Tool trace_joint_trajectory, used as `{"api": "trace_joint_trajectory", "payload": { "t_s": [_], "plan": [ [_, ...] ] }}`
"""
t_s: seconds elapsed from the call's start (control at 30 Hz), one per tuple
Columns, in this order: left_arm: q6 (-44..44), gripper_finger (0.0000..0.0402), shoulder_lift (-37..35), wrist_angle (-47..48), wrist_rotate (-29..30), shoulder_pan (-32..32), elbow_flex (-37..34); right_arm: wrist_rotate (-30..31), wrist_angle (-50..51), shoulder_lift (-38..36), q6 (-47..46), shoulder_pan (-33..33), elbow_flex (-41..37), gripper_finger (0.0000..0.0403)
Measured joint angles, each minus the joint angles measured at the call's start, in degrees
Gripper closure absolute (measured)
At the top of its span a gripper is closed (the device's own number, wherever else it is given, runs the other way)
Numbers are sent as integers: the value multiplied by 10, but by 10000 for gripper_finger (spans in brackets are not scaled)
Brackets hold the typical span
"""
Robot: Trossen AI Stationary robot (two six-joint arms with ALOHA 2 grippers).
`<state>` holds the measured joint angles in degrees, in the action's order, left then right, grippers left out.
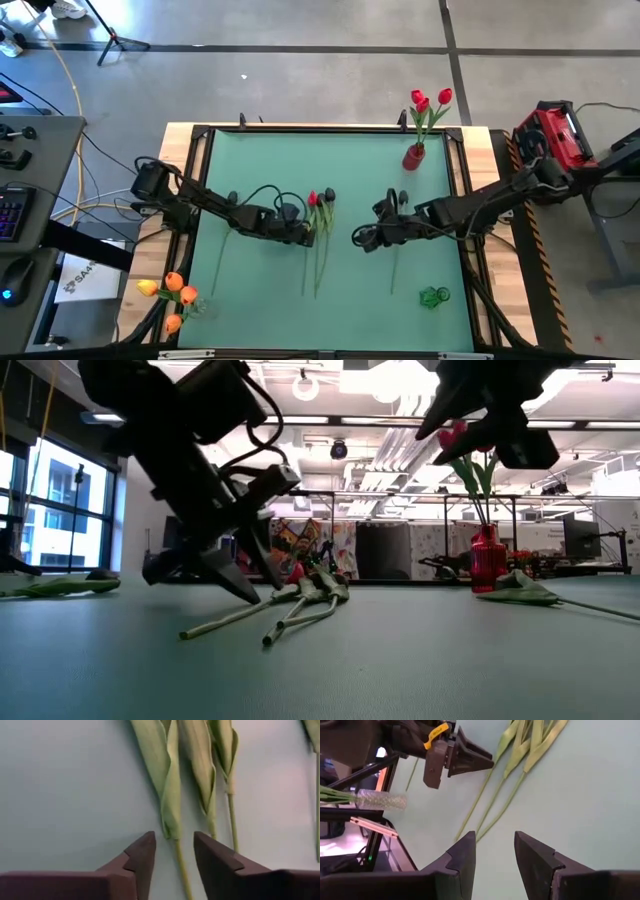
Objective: Sort flowers into vase by color
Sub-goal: Put the red tulip into the red vase
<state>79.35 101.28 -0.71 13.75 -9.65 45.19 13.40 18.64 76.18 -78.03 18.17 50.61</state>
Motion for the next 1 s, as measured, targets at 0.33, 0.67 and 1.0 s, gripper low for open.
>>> {"api": "trace_joint_trajectory", "payload": {
  "t_s": [0.33,0.67,1.0],
  "plan": [
    [-26,259,9,25,19,10,14,-3,9,0,0,9,0,279],
    [-51,304,55,67,50,11,49,-11,7,0,-6,10,0,279],
    [-135,360,61,167,74,26,99,-15,4,0,-1,10,0,279]
  ]
}}
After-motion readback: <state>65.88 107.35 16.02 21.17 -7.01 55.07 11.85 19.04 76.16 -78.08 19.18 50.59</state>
